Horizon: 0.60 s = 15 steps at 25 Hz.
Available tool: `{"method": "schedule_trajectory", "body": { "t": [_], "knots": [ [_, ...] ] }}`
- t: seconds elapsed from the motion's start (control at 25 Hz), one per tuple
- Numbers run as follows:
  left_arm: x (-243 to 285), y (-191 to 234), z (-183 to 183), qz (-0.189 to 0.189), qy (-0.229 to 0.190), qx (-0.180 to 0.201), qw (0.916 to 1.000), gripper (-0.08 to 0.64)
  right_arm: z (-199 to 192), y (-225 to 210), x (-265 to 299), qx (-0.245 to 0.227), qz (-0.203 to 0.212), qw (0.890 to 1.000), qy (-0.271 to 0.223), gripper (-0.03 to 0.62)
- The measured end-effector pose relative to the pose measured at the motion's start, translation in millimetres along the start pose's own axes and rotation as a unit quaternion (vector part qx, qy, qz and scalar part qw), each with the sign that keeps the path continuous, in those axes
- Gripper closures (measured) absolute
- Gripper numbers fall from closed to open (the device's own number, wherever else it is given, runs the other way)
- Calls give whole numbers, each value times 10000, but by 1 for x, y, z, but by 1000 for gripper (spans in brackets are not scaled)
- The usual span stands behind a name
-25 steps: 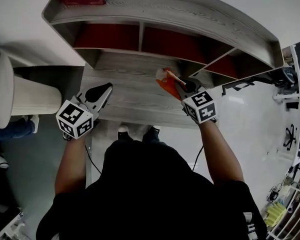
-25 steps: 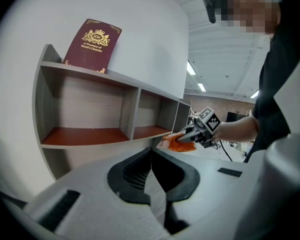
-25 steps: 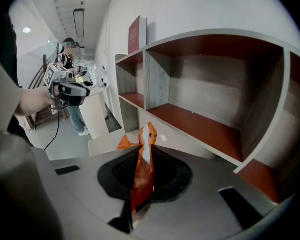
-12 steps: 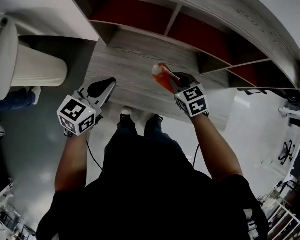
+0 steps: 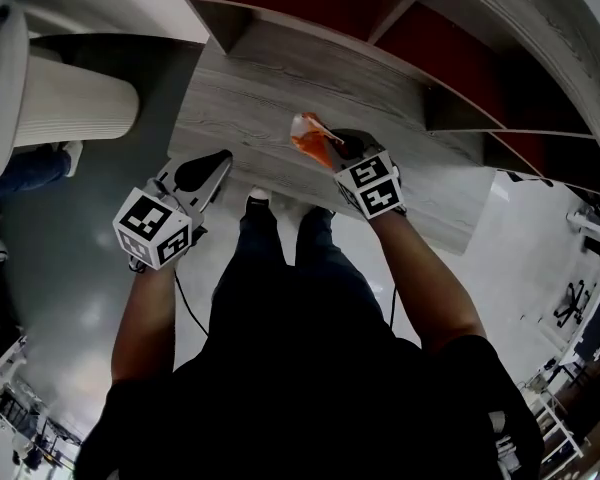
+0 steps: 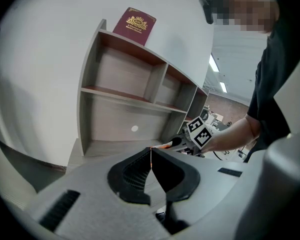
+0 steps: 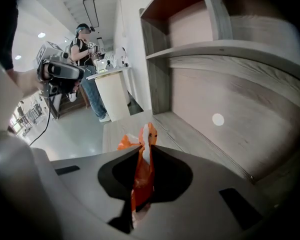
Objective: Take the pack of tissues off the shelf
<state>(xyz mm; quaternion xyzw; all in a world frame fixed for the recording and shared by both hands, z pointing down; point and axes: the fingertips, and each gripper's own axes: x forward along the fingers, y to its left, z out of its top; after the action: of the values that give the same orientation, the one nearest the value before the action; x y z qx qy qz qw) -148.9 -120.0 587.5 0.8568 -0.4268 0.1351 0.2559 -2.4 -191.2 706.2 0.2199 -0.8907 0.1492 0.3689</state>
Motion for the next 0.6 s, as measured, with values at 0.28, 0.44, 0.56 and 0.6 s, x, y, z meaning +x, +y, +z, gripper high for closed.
{"method": "schedule_trajectory", "body": {
  "t": [0.28,0.44,0.56,0.6],
  "knots": [
    [-4,10,-30,55,115,-196,9997,540,-32,12,48,-338,81,9991,232,569],
    [-5,14,-45,47,151,-247,9996,540,-43,19,65,-633,149,9977,163,569],
    [-7,18,-56,61,168,-380,9991,540,-45,22,75,-768,173,9969,83,569],
    [-7,18,-58,51,176,-423,9989,540,-47,22,77,-780,167,9968,90,569]
  ]
}}
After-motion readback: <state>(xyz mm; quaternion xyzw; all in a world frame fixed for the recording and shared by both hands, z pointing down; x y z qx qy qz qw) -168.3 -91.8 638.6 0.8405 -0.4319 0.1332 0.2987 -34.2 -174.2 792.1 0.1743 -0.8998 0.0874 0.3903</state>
